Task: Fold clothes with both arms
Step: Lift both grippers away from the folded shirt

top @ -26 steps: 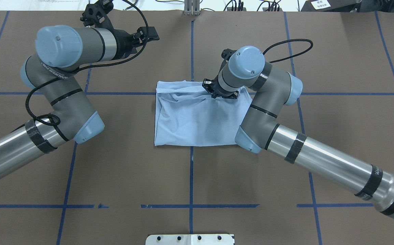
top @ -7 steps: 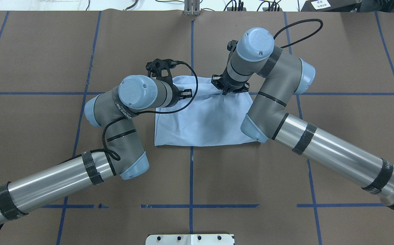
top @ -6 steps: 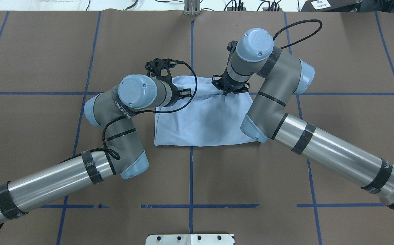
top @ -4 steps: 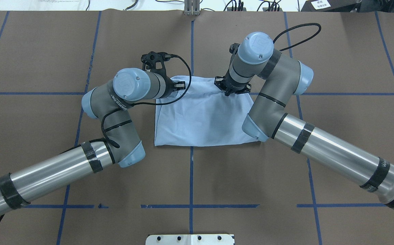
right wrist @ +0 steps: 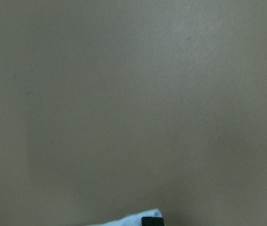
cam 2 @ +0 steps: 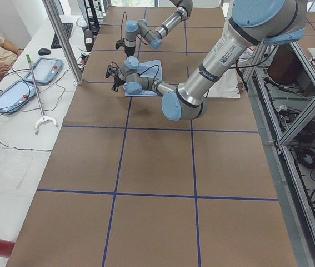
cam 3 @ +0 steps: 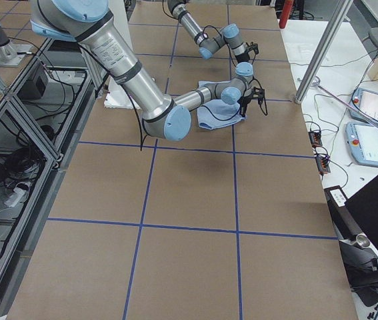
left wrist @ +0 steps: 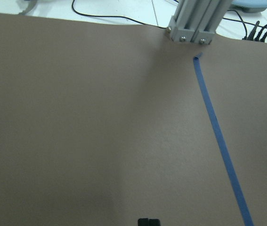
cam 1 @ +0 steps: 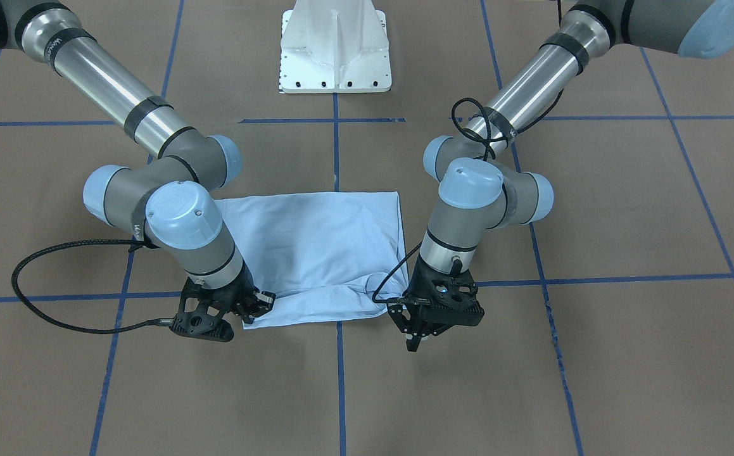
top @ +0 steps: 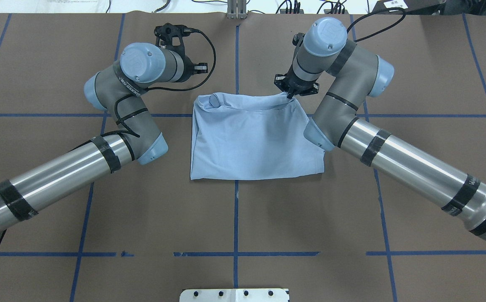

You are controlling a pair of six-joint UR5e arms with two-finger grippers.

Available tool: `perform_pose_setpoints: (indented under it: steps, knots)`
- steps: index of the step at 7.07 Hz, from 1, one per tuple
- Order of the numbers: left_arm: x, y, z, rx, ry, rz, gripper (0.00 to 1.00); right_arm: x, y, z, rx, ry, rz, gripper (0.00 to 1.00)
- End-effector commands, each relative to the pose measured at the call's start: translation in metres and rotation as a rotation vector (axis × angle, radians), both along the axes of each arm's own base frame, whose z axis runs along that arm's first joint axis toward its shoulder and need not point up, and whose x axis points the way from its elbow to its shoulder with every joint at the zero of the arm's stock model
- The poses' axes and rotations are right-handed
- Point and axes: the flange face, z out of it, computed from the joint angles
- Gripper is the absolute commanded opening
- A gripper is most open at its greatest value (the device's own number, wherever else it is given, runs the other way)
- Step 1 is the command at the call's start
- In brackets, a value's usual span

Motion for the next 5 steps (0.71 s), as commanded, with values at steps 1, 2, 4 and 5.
perform_pose_setpoints:
  steps: [1, 2, 4, 5]
  knots:
    - [-0.034, -0.025, 0.0, 0.04, -0.025, -0.019, 0.0, 0.055, -0.035, 0.016, 0.032, 0.012, -0.019, 0.0]
    - [-0.049, -0.027, -0.006, 0.023, 0.007, 0.042, 0.0, 0.074, -0.043, 0.027, 0.031, 0.01, -0.035, 0.0]
    - [-0.064, 0.001, -0.041, 0.003, 0.041, 0.104, 0.0, 0.11, -0.047, 0.043, -0.012, -0.027, -0.043, 0.0]
    - [-0.049, 0.027, -0.05, -0.027, 0.022, 0.14, 0.0, 0.136, -0.04, 0.064, -0.008, -0.026, -0.044, 0.0]
